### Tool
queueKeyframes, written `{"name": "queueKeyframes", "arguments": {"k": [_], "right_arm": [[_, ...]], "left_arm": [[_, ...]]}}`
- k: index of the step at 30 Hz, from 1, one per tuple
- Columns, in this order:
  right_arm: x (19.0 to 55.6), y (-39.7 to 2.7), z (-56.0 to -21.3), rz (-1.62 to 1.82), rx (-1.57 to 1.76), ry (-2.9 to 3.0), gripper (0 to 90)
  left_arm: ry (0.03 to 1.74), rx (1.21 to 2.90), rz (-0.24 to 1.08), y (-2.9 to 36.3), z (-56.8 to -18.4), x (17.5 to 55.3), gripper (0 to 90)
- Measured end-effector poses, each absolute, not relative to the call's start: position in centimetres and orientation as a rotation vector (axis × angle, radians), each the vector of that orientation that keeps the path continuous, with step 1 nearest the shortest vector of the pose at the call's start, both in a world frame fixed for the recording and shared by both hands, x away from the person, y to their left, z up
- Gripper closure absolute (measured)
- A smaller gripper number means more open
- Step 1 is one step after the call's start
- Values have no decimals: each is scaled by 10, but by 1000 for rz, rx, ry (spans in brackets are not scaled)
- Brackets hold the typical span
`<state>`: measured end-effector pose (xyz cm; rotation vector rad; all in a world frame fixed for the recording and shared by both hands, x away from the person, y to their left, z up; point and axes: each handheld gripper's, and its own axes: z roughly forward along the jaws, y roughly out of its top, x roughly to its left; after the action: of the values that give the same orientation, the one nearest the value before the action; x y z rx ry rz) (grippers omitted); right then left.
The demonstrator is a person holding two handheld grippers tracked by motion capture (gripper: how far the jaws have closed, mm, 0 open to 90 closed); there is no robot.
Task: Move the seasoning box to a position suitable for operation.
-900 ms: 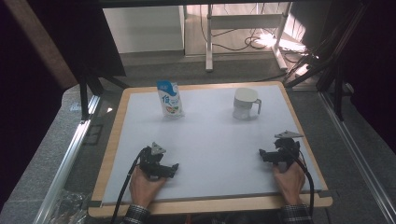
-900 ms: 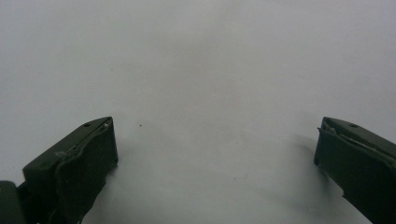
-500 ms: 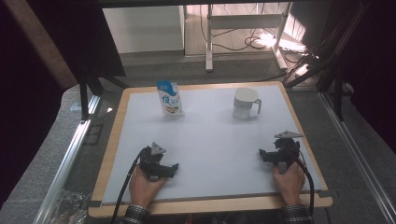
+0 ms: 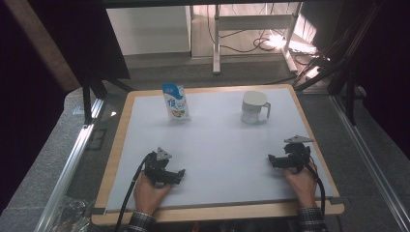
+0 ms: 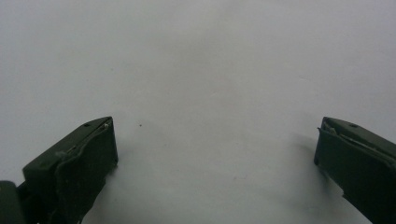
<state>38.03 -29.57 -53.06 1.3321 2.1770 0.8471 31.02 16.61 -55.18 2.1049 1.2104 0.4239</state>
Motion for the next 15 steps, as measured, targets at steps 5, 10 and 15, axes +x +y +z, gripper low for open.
{"name": "queueKeyframes", "arguments": {"k": [5, 10, 15], "right_arm": [[381, -296, -530, 845, 1333, 2179, 0], [381, -295, -530, 845, 1334, 2178, 0], [383, -294, -524, 813, 1359, 2182, 0]], "left_arm": [[1210, 2105, 424, 166, -552, 310, 0], [1210, 2107, 424, 166, -552, 310, 0], [1210, 2107, 424, 166, -552, 310, 0]]}}
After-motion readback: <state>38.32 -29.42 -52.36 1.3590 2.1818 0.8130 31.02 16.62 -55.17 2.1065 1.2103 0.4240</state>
